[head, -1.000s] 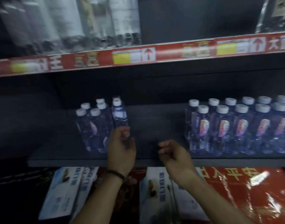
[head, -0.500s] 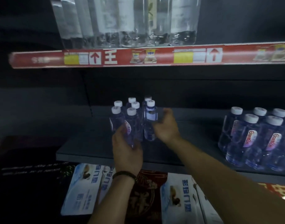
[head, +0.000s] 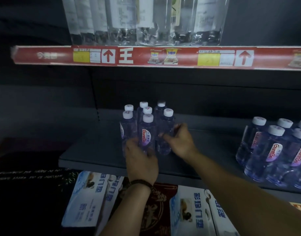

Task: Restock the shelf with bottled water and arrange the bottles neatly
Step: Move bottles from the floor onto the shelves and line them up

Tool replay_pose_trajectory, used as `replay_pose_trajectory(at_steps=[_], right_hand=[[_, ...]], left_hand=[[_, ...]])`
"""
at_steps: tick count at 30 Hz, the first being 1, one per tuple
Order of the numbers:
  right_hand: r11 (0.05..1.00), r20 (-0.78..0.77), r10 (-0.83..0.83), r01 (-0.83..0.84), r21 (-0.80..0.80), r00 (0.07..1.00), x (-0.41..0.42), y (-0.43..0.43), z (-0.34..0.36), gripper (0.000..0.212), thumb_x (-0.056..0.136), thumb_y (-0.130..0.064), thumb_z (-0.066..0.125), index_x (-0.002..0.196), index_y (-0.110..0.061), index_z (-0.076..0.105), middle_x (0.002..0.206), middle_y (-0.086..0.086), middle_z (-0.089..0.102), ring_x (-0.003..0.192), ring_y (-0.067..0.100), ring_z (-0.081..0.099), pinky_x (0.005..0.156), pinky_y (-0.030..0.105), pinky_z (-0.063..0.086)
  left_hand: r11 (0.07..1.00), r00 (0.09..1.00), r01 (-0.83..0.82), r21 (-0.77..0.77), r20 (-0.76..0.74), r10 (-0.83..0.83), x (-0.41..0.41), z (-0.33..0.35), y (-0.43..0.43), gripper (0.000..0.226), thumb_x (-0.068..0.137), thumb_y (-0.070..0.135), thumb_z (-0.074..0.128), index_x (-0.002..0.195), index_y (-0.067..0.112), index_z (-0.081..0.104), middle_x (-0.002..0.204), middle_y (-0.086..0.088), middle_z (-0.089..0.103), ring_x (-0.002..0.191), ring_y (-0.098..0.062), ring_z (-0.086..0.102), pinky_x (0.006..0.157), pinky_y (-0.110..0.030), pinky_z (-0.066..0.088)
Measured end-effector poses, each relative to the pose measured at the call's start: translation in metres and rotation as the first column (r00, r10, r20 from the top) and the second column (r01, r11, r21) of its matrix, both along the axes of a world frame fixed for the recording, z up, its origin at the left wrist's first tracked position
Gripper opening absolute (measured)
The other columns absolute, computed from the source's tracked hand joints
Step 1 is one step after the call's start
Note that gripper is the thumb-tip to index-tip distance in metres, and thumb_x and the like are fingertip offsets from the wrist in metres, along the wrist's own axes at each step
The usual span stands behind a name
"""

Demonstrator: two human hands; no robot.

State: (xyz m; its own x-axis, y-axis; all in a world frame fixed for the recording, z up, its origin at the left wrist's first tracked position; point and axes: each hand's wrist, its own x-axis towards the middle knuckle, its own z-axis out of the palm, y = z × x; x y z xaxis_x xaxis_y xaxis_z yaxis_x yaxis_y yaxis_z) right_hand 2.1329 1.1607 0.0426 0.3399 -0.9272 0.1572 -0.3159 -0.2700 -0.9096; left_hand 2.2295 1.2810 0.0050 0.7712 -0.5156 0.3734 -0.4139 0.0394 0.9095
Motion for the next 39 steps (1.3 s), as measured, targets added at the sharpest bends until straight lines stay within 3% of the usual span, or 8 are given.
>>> replay_pose_trajectory(at_steps=[7,12,15,21,24,28,31,39], right_hand=[[0.965,-0.045,-0.172,0.159,-0.21,0.984,-0.036,0.0,-0.013,0.064,0.067,-0.064,0.085,0.113,-0.029,0.059,0.114,-0.002,0.066,0.103,0.016,0.066,0.089,0.039,0.06],[0.978,-0.112,-0.158,0.14,-0.157,0.981,-0.078,0.002,-0.016,0.059,0.08,-0.034,0.091,0.117,-0.026,0.046,0.119,-0.002,0.058,0.108,0.016,0.059,0.088,0.029,0.047],[0.985,-0.119,-0.135,0.12,-0.126,0.984,-0.094,0.003,-0.021,0.054,0.082,-0.036,0.09,0.115,-0.027,0.048,0.11,-0.009,0.064,0.099,0.01,0.064,0.075,0.018,0.048],[0.984,-0.131,-0.108,0.086,-0.157,0.986,-0.112,0.007,-0.025,0.054,0.081,-0.039,0.09,0.116,-0.025,0.052,0.114,-0.005,0.062,0.104,0.013,0.061,0.082,0.025,0.048],[0.988,-0.069,-0.039,0.028,-0.149,0.997,-0.127,0.016,-0.035,0.036,0.092,-0.026,0.078,0.12,-0.031,0.055,0.115,-0.009,0.067,0.109,0.011,0.066,0.087,0.029,0.053],[0.99,0.114,0.126,-0.117,-0.081,0.985,-0.142,0.021,-0.039,0.049,0.097,-0.008,0.065,0.14,-0.031,0.056,0.13,-0.011,0.072,0.124,0.005,0.066,0.109,0.039,0.053],[0.984,0.11,0.176,-0.171,-0.049,0.978,-0.151,0.019,-0.031,0.053,0.098,0.004,0.059,0.142,-0.027,0.059,0.129,-0.012,0.072,0.124,0.002,0.065,0.113,0.04,0.051],[0.987,0.253,0.135,-0.153,0.054,0.958,-0.179,0.033,-0.027,0.029,0.108,-0.037,0.053,0.133,-0.05,0.062,0.135,-0.015,0.069,0.128,0.002,0.062,0.119,0.039,0.044]], left_hand=[[0.996,0.992,0.016,0.088,0.123,-0.027,-0.007,-0.012,-0.016,0.042,0.095,0.02,0.071,0.132,0.014,0.052,0.127,-0.005,0.059,0.119,-0.022,0.056,0.108,-0.049,0.048],[0.985,0.98,0.121,0.126,0.142,-0.138,-0.016,-0.015,-0.028,0.041,0.095,0.02,0.073,0.13,0.021,0.052,0.131,-0.001,0.057,0.114,-0.01,0.052,0.103,-0.029,0.045],[0.982,0.973,0.137,0.128,0.166,-0.158,-0.024,-0.014,-0.038,0.042,0.093,0.02,0.075,0.121,0.032,0.045,0.13,-0.002,0.055,0.112,-0.009,0.05,0.099,-0.024,0.041],[0.998,0.991,-0.058,-0.017,0.121,0.06,-0.06,-0.004,-0.034,0.047,0.086,0.013,0.078,0.12,0.018,0.046,0.124,-0.006,0.052,0.115,-0.022,0.049,0.098,-0.034,0.044],[0.991,0.972,0.133,-0.03,0.197,-0.125,-0.088,0.008,-0.026,0.03,0.095,0.01,0.065,0.117,0.026,0.054,0.112,0.009,0.056,0.103,-0.009,0.059,0.086,-0.022,0.049],[0.942,0.939,0.327,0.077,0.082,-0.333,-0.123,0.004,-0.031,0.052,0.101,0.006,0.054,0.147,0.029,0.045,0.137,0.015,0.053,0.128,-0.003,0.053,0.112,-0.026,0.044],[0.919,0.918,0.389,0.067,0.053,-0.393,-0.127,0.003,-0.041,0.06,0.099,-0.002,0.053,0.146,0.035,0.046,0.137,0.016,0.058,0.129,-0.003,0.056,0.113,-0.028,0.045],[0.819,0.831,0.535,0.206,0.044,-0.554,-0.109,-0.007,-0.08,0.04,0.095,0.021,0.072,0.127,0.041,0.057,0.123,0.009,0.065,0.11,-0.006,0.067,0.096,-0.041,0.06]])
